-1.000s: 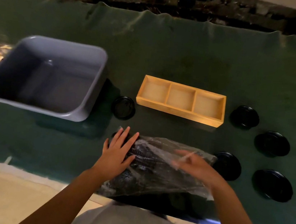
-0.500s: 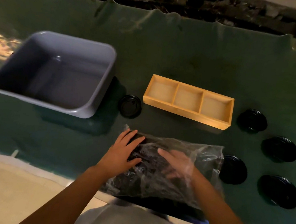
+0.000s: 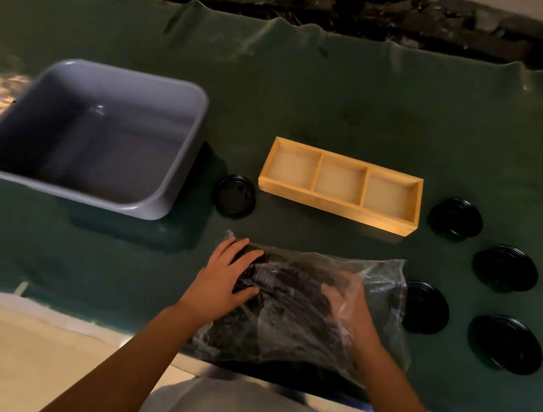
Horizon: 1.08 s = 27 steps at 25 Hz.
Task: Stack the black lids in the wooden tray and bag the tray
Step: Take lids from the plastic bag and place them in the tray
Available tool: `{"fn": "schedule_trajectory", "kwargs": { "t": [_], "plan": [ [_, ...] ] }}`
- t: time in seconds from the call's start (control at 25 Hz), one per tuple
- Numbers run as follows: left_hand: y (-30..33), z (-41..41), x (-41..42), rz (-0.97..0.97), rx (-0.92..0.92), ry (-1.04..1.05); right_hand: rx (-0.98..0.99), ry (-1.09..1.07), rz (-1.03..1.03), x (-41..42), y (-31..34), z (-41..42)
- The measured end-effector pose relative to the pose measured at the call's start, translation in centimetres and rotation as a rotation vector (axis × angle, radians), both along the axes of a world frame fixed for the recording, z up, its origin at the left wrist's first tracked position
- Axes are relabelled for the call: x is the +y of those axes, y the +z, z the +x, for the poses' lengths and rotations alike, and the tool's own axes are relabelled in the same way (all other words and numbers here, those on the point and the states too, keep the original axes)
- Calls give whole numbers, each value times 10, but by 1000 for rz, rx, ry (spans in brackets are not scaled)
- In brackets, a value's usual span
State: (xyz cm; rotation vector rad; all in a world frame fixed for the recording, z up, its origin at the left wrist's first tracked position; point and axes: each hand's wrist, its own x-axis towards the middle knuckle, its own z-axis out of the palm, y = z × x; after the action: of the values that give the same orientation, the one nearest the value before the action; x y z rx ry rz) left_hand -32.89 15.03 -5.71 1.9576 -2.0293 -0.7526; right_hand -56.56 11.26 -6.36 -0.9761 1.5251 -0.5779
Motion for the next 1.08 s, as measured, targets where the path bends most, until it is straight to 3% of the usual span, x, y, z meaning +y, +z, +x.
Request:
{"fn": "schedule_trajectory", "kwargs": {
  "t": [0.08, 0.24, 0.32, 0.52, 0.76, 0.92, 1.08],
  "plan": [
    [0, 0, -1, 3, -7, -3, -66, -35, 62, 4, 4, -4],
    [0, -3, -1, -2, -11, 15, 311, 201, 28, -1, 5, -5],
    [0, -4, 0, -5, -10, 31, 316, 215, 52, -6, 13, -6],
    [2, -11, 2, -27, -14, 90, -30, -38, 92, -6, 31, -38],
    [1, -17, 0, -38, -13, 167, -283, -278, -109, -32, 87, -80],
    [0, -17, 1, -28, -9, 181, -525, -230, -230, -72, 121, -72],
    [1, -18, 2, -37, 5, 177, -541, -111, -58, -143, 111, -15]
  ]
}}
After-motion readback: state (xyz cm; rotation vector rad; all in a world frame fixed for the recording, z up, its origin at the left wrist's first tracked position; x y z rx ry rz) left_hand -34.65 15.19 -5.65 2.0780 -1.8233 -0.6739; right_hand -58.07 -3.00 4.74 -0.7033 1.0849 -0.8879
